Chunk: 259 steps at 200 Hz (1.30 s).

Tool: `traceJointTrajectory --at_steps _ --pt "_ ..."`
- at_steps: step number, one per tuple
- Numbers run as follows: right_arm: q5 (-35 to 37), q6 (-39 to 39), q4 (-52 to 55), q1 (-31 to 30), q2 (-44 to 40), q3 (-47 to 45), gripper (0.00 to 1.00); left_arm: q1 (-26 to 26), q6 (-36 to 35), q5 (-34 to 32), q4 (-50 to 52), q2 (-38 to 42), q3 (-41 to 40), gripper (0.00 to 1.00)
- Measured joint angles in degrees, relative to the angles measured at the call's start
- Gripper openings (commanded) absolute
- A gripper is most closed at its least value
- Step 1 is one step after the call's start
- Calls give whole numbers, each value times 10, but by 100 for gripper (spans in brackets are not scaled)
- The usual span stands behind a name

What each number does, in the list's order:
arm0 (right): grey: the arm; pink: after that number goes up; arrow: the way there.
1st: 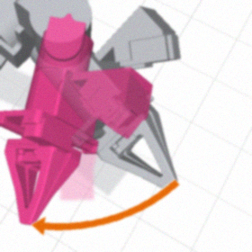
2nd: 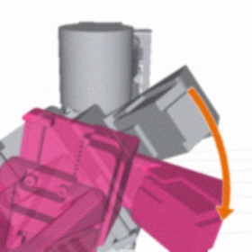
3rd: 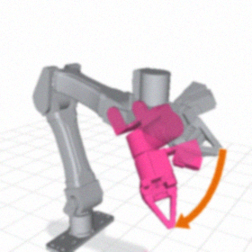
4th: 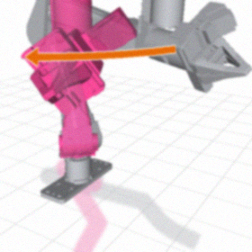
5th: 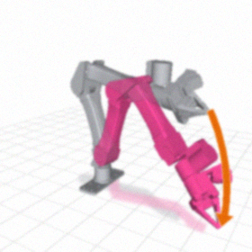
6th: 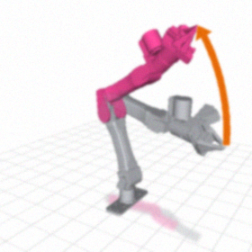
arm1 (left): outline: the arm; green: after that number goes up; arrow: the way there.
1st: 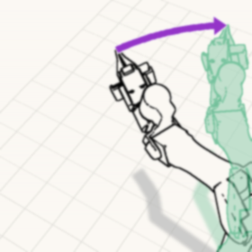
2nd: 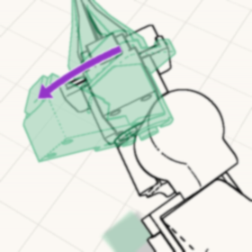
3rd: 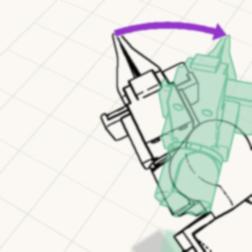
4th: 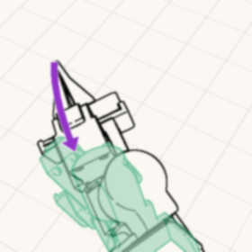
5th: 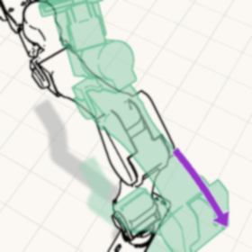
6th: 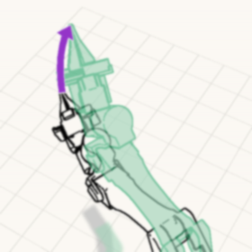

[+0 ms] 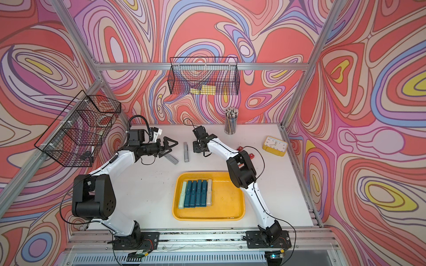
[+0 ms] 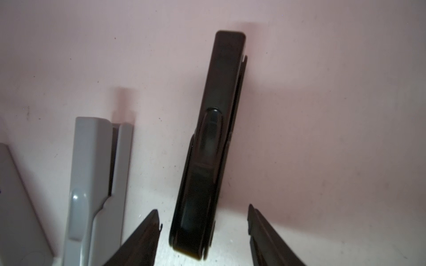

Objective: Put the pruning pliers into the storage box
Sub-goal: Pick up the pruning pliers from the center of the board.

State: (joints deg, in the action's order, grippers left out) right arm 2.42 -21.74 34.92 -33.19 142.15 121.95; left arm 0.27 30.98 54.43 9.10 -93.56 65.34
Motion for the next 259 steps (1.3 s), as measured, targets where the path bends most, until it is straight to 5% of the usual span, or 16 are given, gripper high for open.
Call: traceJointTrajectory --at_steps 148,259 --pt "-7 0 -19 1 38 32 52 0 12 11 -12 0 0 99" --pt "11 1 -11 1 39 33 29 0 23 19 -21 0 -2 99"
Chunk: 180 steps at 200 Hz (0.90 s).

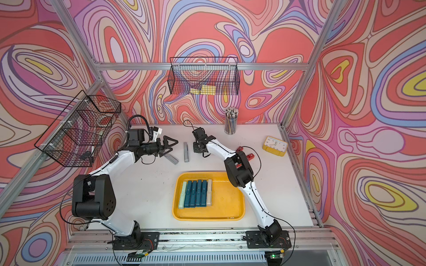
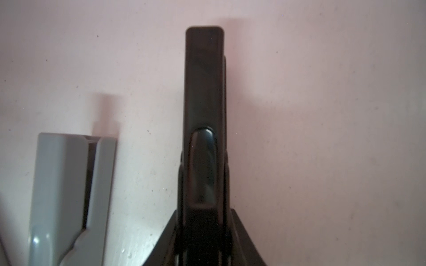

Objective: Put the pruning pliers into the storage box
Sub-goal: Pick up the pruning pliers from the center of the board.

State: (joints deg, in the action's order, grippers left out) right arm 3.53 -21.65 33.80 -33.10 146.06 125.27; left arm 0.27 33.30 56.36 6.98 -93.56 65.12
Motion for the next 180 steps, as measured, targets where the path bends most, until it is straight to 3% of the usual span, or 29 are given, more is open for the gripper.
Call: traceJointTrajectory --at_steps 180 --pt "15 -5 -29 0 -185 -222 23 0 13 7 -13 -6 -12 99"
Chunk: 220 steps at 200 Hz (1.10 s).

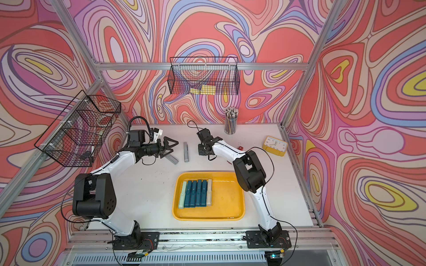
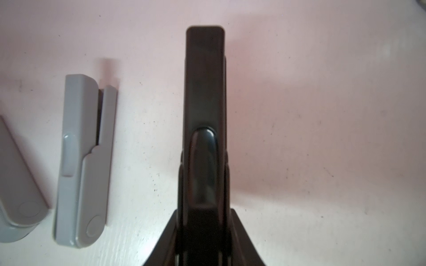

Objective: Put the pruning pliers into the storage box
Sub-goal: Pick up the pruning pliers from the center of the board.

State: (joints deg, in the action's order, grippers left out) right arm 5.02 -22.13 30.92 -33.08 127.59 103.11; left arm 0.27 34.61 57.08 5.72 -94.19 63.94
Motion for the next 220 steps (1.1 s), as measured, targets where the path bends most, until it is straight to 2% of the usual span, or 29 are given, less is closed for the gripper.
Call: traceJointTrajectory --at_steps 59,123,174,220 --pt "3 -9 -4 -4 -70 -56 22 7 -4 -2 10 20 -11 99" --pt "19 -30 5 -36 -172 -132 22 13 -6 -11 28 61 -10 99" --pt "35 -48 5 -51 -236 -182 22 18 -12 -38 56 124 -13 99" --pt "53 -63 9 -64 -266 -217 22 28 -20 -43 79 170 -58 99"
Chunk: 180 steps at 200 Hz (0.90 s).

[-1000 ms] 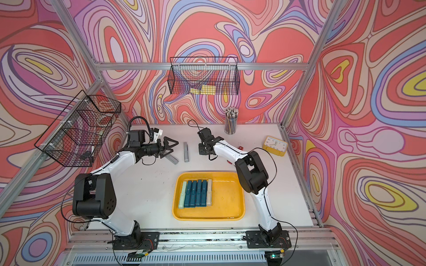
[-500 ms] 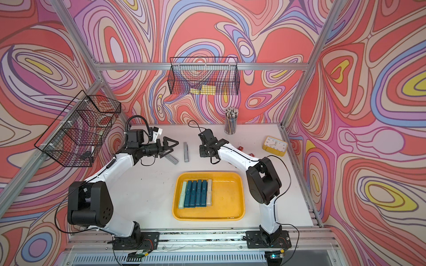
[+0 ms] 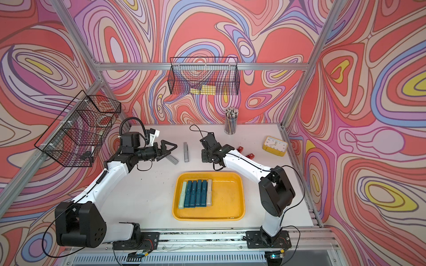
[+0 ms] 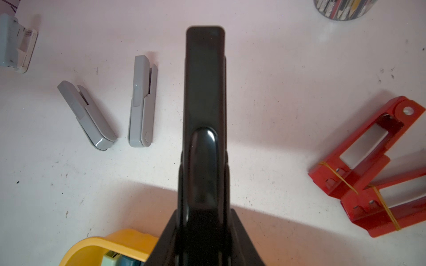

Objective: Put the pruning pliers into the storage box
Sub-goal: Pick up the pruning pliers from the center of the board.

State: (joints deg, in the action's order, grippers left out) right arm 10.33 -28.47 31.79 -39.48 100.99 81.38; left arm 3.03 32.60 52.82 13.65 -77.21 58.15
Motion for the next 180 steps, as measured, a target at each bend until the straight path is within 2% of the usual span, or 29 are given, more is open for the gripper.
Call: traceJointTrajectory --at_steps 101,180 --pt "30 -34 10 -44 -64 -51 22 16 -14 -16 45 47 -59 99" --pt "59 -84 39 -83 -120 -114 21 61 -6 -38 64 94 -97 99"
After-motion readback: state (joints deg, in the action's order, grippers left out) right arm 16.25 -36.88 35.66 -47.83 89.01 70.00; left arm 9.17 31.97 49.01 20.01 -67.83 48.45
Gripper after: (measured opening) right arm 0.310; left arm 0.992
